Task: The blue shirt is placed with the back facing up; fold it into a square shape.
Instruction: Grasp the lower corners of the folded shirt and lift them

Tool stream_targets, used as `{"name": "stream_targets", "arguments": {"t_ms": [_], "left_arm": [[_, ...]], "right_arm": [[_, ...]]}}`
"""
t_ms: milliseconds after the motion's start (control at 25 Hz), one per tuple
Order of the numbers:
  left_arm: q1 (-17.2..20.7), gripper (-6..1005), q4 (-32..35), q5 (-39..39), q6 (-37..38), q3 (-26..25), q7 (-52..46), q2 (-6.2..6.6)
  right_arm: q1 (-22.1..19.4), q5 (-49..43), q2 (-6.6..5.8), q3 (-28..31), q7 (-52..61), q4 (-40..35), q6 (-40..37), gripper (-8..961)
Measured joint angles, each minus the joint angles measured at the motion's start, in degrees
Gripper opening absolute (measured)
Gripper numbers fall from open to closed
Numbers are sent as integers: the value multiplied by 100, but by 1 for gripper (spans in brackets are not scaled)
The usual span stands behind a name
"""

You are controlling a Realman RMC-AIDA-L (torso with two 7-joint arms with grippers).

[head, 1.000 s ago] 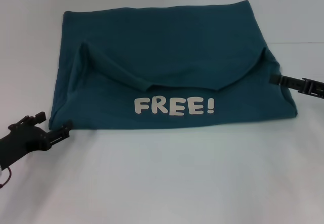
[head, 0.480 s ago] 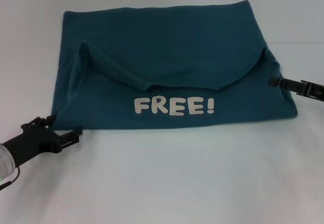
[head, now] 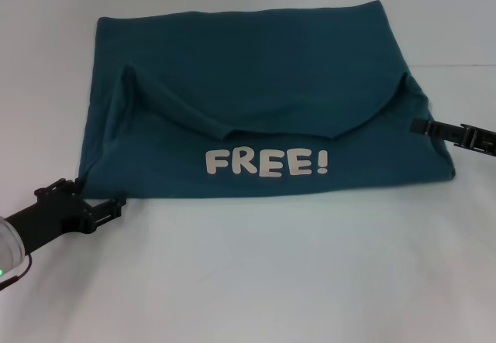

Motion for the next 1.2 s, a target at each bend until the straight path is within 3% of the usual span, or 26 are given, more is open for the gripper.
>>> {"name": "stream_targets", "arguments": {"t_ms": [400, 600, 800, 880, 1200], "left_arm": [[-32, 643, 21, -7, -122, -5, -42, 1], [-34, 535, 75, -4, -125, -27, -93, 8], [-27, 291, 119, -3, -125, -34, -122, 9], [-26, 69, 119, -3, -127, -32, -124, 9], [-2, 4, 224, 1, -40, -10, -220, 8]], "right_arm": [[-16, 12, -5, 0, -1, 0, 0, 766], [-50, -56, -68, -48, 64, -3, -4, 767], [-64, -461, -141, -70, 342, -77, -3, 767], [-64, -612, -178, -70, 446, -85, -2, 767], [-42, -1075, -301, -70, 781, -97, 144, 767]]}}
